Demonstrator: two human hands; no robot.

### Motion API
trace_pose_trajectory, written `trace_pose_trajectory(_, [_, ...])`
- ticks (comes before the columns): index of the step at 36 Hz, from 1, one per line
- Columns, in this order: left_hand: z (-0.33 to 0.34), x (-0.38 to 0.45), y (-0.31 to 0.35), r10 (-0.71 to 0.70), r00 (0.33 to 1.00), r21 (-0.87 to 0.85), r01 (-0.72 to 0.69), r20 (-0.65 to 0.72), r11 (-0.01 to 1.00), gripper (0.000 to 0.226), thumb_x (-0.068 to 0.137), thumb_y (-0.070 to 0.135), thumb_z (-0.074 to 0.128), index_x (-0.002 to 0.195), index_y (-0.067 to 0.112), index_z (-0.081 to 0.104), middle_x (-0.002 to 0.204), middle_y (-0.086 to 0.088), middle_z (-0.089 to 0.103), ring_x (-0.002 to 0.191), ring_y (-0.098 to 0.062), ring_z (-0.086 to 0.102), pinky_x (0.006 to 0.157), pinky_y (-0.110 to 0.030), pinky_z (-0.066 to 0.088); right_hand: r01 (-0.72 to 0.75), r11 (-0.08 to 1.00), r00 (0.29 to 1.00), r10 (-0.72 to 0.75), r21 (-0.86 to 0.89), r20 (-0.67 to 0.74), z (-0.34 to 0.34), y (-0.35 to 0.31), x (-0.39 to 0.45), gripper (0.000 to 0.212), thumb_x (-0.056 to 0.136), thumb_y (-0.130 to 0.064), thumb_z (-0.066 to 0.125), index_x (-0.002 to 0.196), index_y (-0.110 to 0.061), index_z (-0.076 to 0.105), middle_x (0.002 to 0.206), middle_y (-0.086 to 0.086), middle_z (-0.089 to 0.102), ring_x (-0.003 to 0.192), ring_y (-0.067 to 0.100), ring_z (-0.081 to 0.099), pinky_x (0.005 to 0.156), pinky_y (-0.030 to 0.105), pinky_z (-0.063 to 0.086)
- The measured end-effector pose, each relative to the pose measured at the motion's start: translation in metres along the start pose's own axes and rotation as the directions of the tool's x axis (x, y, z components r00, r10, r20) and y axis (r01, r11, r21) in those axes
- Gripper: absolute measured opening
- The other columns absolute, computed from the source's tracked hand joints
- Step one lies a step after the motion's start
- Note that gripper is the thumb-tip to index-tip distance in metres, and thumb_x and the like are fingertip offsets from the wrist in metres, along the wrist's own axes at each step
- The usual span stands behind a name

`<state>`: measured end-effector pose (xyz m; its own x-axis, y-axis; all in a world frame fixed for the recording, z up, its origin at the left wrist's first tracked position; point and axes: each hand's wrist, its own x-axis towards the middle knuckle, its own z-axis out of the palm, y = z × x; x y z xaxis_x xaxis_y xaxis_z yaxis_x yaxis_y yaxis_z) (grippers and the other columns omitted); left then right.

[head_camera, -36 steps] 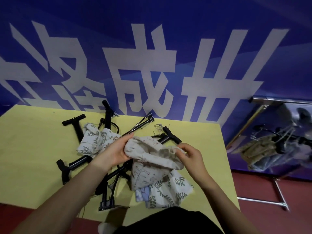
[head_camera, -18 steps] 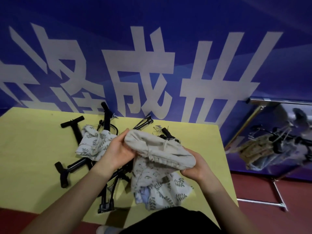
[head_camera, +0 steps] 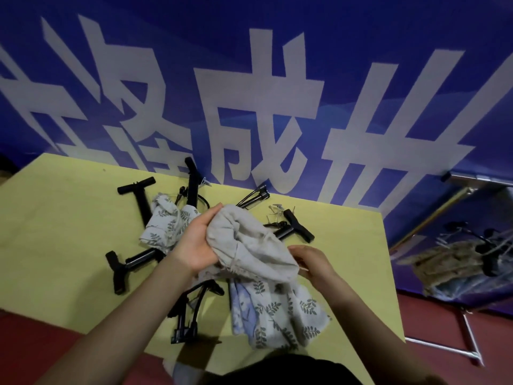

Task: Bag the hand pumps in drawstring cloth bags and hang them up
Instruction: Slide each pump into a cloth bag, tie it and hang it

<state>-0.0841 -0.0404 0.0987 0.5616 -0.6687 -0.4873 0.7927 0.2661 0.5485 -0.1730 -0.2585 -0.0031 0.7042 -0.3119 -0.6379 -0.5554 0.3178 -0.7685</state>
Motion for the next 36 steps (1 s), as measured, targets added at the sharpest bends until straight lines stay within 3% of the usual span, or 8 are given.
trace_pose_trajectory(2, [-0.008,0.005,0.01,0.033,0.999,-0.02,-0.034,-0.029,0.999,0.054,0.094,0.039,0.041,0.081,0.002,0.077,0.088,-0.014,0.074,0.083,-0.024,0.072,0.068,-0.033,0.059,0.048,0.995,0.995,-0.056,-0.09,-0.088,0.001,-0.011,0.011,0.006,0.088,-0.01,0.061,0.084,-0.009,0.065,0.068,0.007,0.053,0.065,0.019,0.048,0.064,0.026,0.045])
trace_pose_trajectory(6, [-0.02,0.016,0.028,0.043,0.998,-0.069,-0.046,-0.045,0.997,0.041,0.065,0.03,0.085,0.094,0.002,0.075,0.099,-0.015,0.071,0.091,-0.027,0.071,0.076,-0.039,0.059,0.165,0.955,0.97,-0.203,-0.248,-0.135,0.004,-0.028,0.045,0.008,0.09,-0.012,0.061,0.085,-0.01,0.066,0.073,0.003,0.059,0.062,0.015,0.049,0.058,0.026,0.042])
trace_pose_trajectory(10, [-0.032,0.04,0.031,0.078,0.977,0.045,-0.07,-0.198,0.997,0.048,0.096,0.036,0.046,0.074,0.006,0.076,0.074,-0.011,0.072,0.069,-0.02,0.07,0.063,-0.028,0.058,0.177,0.894,0.948,-0.267,-0.411,-0.171,0.009,-0.041,0.085,0.021,0.087,-0.012,0.061,0.068,-0.018,0.062,0.067,0.003,0.059,0.061,0.018,0.05,0.06,0.03,0.042])
trace_pose_trajectory(15, [-0.052,0.071,0.019,0.056,0.935,0.44,0.111,-0.35,0.891,0.024,0.093,0.026,0.059,0.109,0.01,0.067,0.098,-0.016,0.073,0.089,-0.029,0.069,0.082,-0.035,0.052,0.093,0.85,0.931,-0.26,-0.518,-0.258,0.005,-0.051,0.13,0.015,0.087,-0.02,0.056,0.078,-0.014,0.065,0.08,0.012,0.066,0.068,0.029,0.06,0.063,0.036,0.048])
trace_pose_trajectory(20, [-0.062,0.098,-0.003,-0.085,0.914,0.445,0.272,-0.396,0.853,0.028,0.095,0.027,0.055,0.111,0.008,0.069,0.104,-0.016,0.072,0.091,-0.027,0.069,0.078,-0.032,0.052,-0.012,0.812,0.912,-0.229,-0.583,-0.339,-0.009,-0.06,0.168,0.024,0.091,-0.015,0.05,0.097,0.0,0.068,0.098,0.018,0.068,0.097,0.036,0.062,0.078,0.033,0.047])
trace_pose_trajectory(27, [-0.086,0.136,-0.021,-0.069,0.804,0.445,0.395,-0.59,0.804,0.073,0.06,0.059,0.07,0.114,0.011,0.068,0.106,-0.013,0.071,0.097,-0.031,0.068,0.097,-0.048,0.05,-0.062,0.732,0.926,-0.212,-0.678,-0.314,-0.004,-0.068,0.206,0.024,0.09,-0.026,0.056,0.073,-0.009,0.058,0.066,0.006,0.054,0.07,0.027,0.052,0.064,0.027,0.037])
trace_pose_trajectory(31, [-0.077,0.147,-0.022,-0.041,0.771,0.433,0.4,-0.635,0.808,0.034,0.091,0.038,0.063,0.1,0.005,0.063,0.101,-0.012,0.064,0.093,-0.026,0.063,0.087,-0.033,0.047,-0.127,0.661,0.931,-0.176,-0.739,-0.318,0.001,-0.065,0.221,0.024,0.089,-0.023,0.054,0.081,-0.002,0.064,0.077,0.013,0.061,0.071,0.031,0.055,0.064,0.029,0.04])
trace_pose_trajectory(36, [-0.083,0.158,-0.021,-0.047,0.759,0.432,0.419,-0.649,0.799,0.038,0.092,0.038,0.061,0.11,0.005,0.063,0.09,-0.01,0.064,0.084,-0.024,0.062,0.083,-0.034,0.048,-0.201,0.609,0.916,-0.162,-0.768,-0.368,0.001,-0.058,0.23,0.02,0.089,-0.011,0.048,0.099,0.001,0.061,0.1,0.019,0.064,0.086,0.036,0.058,0.07,0.031,0.041])
